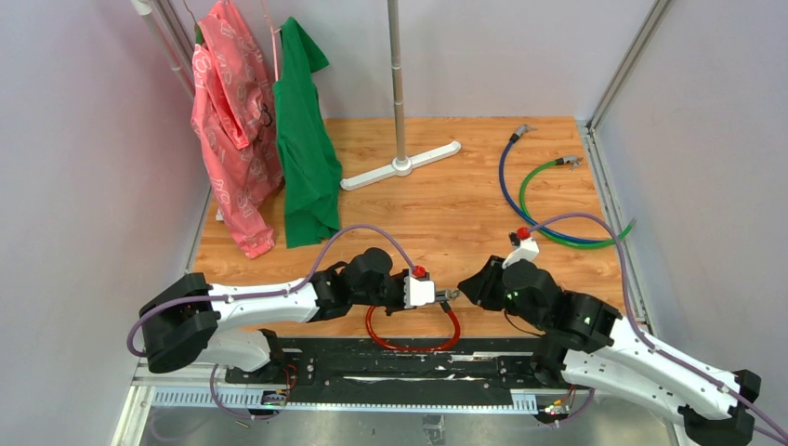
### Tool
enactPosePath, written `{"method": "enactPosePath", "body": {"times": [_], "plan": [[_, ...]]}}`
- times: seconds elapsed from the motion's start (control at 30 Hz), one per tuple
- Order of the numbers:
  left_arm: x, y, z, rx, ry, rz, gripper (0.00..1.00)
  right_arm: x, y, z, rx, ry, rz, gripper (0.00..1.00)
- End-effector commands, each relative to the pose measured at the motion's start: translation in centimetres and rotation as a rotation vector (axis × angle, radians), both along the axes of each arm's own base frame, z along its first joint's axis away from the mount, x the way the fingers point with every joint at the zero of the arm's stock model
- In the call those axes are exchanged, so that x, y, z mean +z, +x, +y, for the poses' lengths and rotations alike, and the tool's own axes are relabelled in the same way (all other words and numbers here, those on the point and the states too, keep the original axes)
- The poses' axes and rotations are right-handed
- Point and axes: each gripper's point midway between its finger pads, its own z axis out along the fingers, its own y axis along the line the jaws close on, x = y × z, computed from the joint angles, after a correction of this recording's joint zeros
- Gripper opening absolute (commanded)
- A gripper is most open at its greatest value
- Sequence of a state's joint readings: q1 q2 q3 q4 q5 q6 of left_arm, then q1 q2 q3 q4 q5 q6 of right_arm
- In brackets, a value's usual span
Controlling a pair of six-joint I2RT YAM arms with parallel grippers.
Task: Lock with the key
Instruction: Lock the lock.
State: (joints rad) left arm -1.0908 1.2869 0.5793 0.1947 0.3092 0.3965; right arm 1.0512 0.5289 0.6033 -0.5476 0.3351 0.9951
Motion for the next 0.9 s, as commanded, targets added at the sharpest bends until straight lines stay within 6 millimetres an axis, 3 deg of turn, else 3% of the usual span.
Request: {"method": "enactPosePath", "body": {"times": [0.0,0.23,0.5,0.87], "plan": [[-3.9,-4.0,2.2,-0.094,0.14,0.119,0.0,-0.2,0.1,0.8,0.04,0.02,0.063,0.19],[-4.1,-4.1,2.2,-0.097,0.139,0.125,0.0,-1.7,-0.6,1.2,0.081,-0.011,0.175,0.22],[-4.1,-4.1,2.2,-0.092,0.14,0.126,0.0,-1.3,-1.4,2.4,0.177,-0.002,0.189,0.2],[-4.0,-4.2,2.3,-0.098,0.135,0.125,0.0,-1.9,-2.4,2.0,0.169,0.047,0.238,0.23]]}}
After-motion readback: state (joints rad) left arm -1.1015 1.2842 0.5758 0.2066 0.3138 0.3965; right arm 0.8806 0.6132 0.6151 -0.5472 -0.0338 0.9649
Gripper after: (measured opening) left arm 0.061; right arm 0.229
